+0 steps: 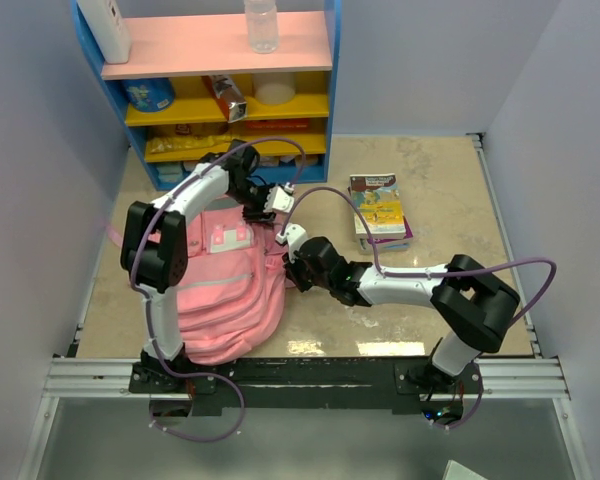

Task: Pack the student bag
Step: Unzip the student bag at the center of the board.

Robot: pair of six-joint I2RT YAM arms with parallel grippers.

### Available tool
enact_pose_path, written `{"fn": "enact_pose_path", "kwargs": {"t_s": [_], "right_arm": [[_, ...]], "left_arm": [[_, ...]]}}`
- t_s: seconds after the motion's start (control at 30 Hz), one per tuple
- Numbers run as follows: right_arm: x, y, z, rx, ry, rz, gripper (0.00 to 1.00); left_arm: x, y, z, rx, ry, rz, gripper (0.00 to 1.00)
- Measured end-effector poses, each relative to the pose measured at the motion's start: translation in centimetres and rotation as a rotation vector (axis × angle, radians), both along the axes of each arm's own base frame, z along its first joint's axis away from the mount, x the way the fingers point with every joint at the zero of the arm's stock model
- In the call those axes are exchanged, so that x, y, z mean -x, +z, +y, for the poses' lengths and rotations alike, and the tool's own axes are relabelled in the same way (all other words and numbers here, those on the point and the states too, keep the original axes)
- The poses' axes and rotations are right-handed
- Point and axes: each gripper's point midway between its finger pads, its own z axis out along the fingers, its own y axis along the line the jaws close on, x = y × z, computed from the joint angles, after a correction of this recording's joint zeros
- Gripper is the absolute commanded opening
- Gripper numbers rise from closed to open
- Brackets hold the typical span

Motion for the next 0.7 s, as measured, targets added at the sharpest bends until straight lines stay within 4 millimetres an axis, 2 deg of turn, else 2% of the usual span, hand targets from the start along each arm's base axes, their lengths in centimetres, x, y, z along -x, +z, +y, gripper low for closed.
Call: {"fn": "enact_pose_path", "kwargs": {"t_s": [0.13, 0.2, 0.23, 0.27, 0.33, 0.57, 0.7], "right_arm": [[0.0, -0.1, -0.1, 0.001, -0.002, 0.003, 0.00], [0.1, -0.1, -0.1, 0.002, -0.002, 0.004, 0.00], [0.1, -0.2, -0.2, 0.005, -0.003, 0.006, 0.00], [0.1, -0.2, -0.2, 0.006, -0.003, 0.007, 0.00], [0.1, -0.2, -0.2, 0.008, -0.003, 0.008, 0.00], [0.0, -0.3, -0.5, 0.013, -0.012, 0.005, 0.00], [0.1, -0.6, -1.3, 0.021, -0.030, 0.000, 0.00]], "left_arm": [[0.2, -1.1, -0.1, -0.025, -0.041, 0.029, 0.36], [0.4, -1.6, -0.3, -0.033, -0.055, 0.042, 0.29], [0.5, -1.8, -0.3, -0.034, -0.060, 0.045, 0.25], [0.5, -1.9, -0.4, -0.035, -0.064, 0.047, 0.13], [0.6, -1.9, -0.5, -0.035, -0.068, 0.047, 0.00], [0.2, -1.8, -0.7, -0.026, -0.018, 0.060, 0.00], [-0.1, -1.7, -0.9, -0.011, 0.020, 0.064, 0.00]]}}
